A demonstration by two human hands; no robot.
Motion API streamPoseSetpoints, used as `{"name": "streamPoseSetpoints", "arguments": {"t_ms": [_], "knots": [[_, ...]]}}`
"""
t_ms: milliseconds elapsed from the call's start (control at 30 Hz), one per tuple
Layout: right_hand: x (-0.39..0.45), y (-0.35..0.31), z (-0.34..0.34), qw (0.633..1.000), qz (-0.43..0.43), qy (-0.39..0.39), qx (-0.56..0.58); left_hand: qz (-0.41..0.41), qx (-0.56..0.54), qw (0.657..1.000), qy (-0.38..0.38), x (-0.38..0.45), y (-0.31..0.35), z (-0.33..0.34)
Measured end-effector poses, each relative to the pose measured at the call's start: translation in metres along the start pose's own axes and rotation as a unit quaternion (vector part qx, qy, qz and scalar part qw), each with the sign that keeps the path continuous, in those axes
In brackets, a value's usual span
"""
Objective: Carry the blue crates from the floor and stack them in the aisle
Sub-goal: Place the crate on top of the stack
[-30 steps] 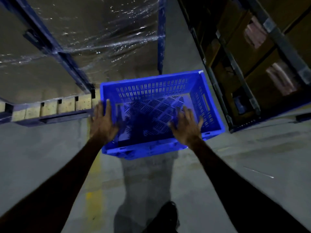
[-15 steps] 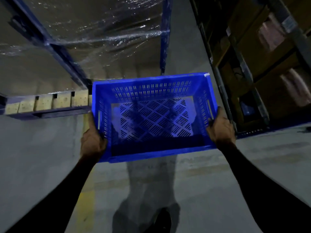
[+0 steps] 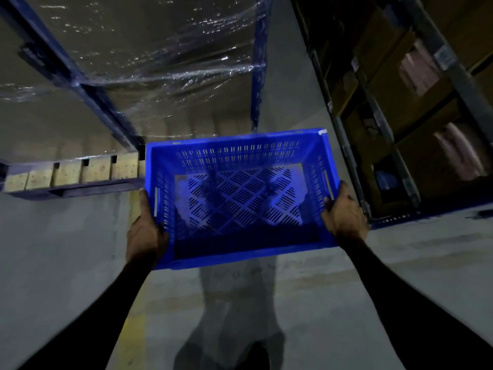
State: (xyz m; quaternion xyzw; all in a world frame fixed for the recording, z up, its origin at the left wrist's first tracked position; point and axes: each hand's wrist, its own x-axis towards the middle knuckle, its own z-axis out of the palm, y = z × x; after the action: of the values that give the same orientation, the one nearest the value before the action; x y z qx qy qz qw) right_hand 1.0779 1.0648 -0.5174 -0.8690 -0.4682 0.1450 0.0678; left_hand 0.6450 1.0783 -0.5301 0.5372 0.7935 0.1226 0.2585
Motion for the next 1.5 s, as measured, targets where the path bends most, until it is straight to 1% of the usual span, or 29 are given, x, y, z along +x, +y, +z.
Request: {"name": "streamPoseSetpoints", "arguments": {"t_ms": [67, 133, 233, 300, 333, 433, 567, 633, 700, 800, 900, 1033, 1133, 1267, 1367, 1500], "knots": [[0.000, 0.000, 0.000, 1.000, 0.009, -0.008, 0.009, 0.019, -0.005, 1.000, -0.008, 0.001, -0.005, 0.000], [0.000, 0.004, -0.002, 0.999, 0.006, -0.021, 0.030, 0.035, -0.026, 0.999, -0.033, 0.002, -0.008, -0.002], [-0.004, 0.007, -0.007, 0.995, -0.005, -0.049, 0.086, 0.022, -0.070, 0.995, -0.062, -0.003, 0.000, -0.015], [-0.016, 0.012, -0.014, 0.995, -0.010, -0.043, 0.092, 0.017, -0.078, 0.994, -0.071, -0.015, 0.004, -0.028], [-0.026, 0.013, -0.018, 0.996, -0.020, -0.030, 0.085, 0.029, -0.069, 0.995, -0.069, -0.023, 0.002, -0.034], [-0.065, 0.010, -0.036, 0.995, -0.031, -0.016, 0.092, 0.069, -0.078, 0.992, -0.074, -0.061, -0.011, -0.057], [-0.132, -0.008, -0.067, 0.988, -0.032, -0.047, 0.144, 0.130, -0.102, 0.982, -0.096, -0.144, -0.022, -0.088], [-0.165, -0.016, -0.082, 0.985, -0.039, -0.078, 0.152, 0.110, -0.096, 0.982, -0.119, -0.178, -0.027, -0.104], [-0.204, -0.023, -0.095, 0.981, -0.058, -0.099, 0.159, 0.085, -0.087, 0.985, -0.126, -0.212, -0.038, -0.122], [-0.264, -0.031, -0.111, 0.973, -0.077, -0.110, 0.185, 0.074, -0.102, 0.985, -0.119, -0.259, -0.048, -0.151], [-0.328, -0.042, -0.126, 0.971, -0.066, -0.119, 0.197, 0.079, -0.102, 0.986, -0.109, -0.299, -0.067, -0.178], [-0.408, -0.067, -0.139, 0.963, -0.065, -0.139, 0.222, 0.086, -0.125, 0.984, -0.097, -0.341, -0.099, -0.210], [-0.461, -0.088, -0.139, 0.960, -0.078, -0.153, 0.223, 0.090, -0.147, 0.982, -0.073, -0.363, -0.126, -0.231], [-0.524, -0.132, -0.133, 0.950, -0.104, -0.164, 0.243, 0.072, -0.182, 0.980, -0.041, -0.390, -0.168, -0.269], [-0.565, -0.177, -0.122, 0.946, -0.142, -0.172, 0.237, 0.076, -0.196, 0.978, -0.018, -0.407, -0.215, -0.302], [-0.612, -0.243, -0.100, 0.940, -0.195, -0.167, 0.225, 0.040, -0.197, 0.979, 0.028, -0.415, -0.282, -0.345]]}}
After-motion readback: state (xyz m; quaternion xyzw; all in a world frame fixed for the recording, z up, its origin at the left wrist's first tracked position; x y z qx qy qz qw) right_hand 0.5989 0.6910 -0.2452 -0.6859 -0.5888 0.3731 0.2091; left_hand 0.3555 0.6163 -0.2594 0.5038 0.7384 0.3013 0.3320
